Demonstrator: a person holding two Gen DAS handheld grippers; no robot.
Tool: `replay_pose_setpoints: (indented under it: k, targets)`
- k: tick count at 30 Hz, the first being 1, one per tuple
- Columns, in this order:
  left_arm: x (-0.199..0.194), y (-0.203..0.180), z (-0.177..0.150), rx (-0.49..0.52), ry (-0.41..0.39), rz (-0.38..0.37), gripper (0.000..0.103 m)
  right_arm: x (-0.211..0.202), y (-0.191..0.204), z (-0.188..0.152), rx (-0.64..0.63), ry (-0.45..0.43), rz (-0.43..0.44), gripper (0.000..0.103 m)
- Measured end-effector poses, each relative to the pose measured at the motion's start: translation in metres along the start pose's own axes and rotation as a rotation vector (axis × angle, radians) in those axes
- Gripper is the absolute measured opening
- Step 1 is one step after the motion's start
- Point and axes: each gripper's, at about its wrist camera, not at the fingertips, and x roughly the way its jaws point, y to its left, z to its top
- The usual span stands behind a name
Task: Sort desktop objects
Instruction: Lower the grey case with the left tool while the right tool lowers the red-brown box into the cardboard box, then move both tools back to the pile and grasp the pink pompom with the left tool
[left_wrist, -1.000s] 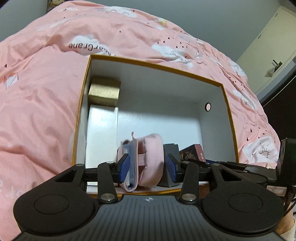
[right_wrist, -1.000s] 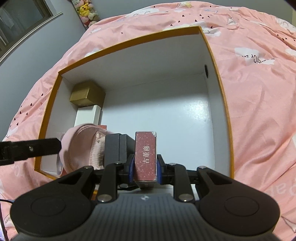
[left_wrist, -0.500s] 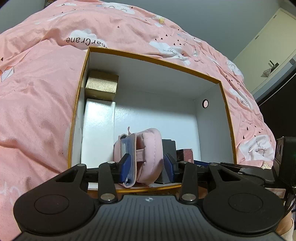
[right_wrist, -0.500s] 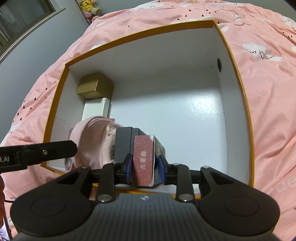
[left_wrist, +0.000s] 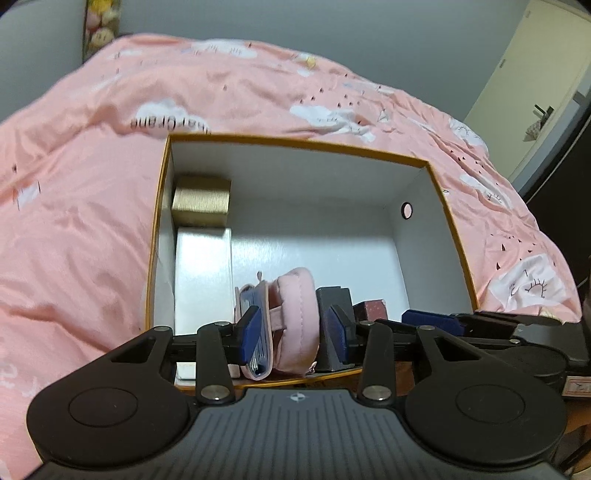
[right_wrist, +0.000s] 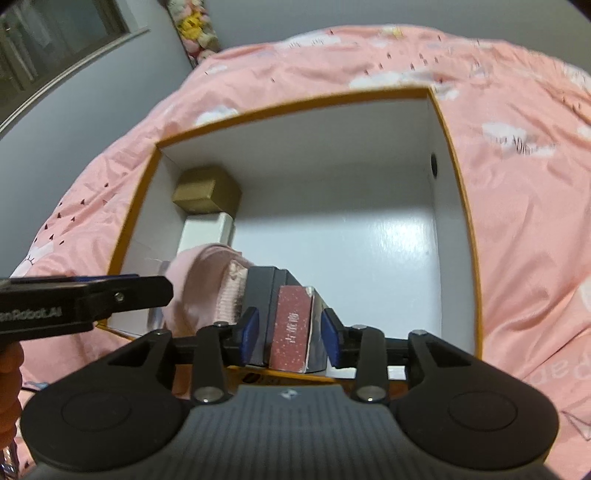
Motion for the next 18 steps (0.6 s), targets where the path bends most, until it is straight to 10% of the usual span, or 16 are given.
replay_pose_setpoints:
  k: [18]
  targets:
    - [-0.053,-0.031,-0.030,0.152,-0.121,0.059,0.047,-0.057,0.027,-0.032,-0.162,-0.209,0.047,0.077]
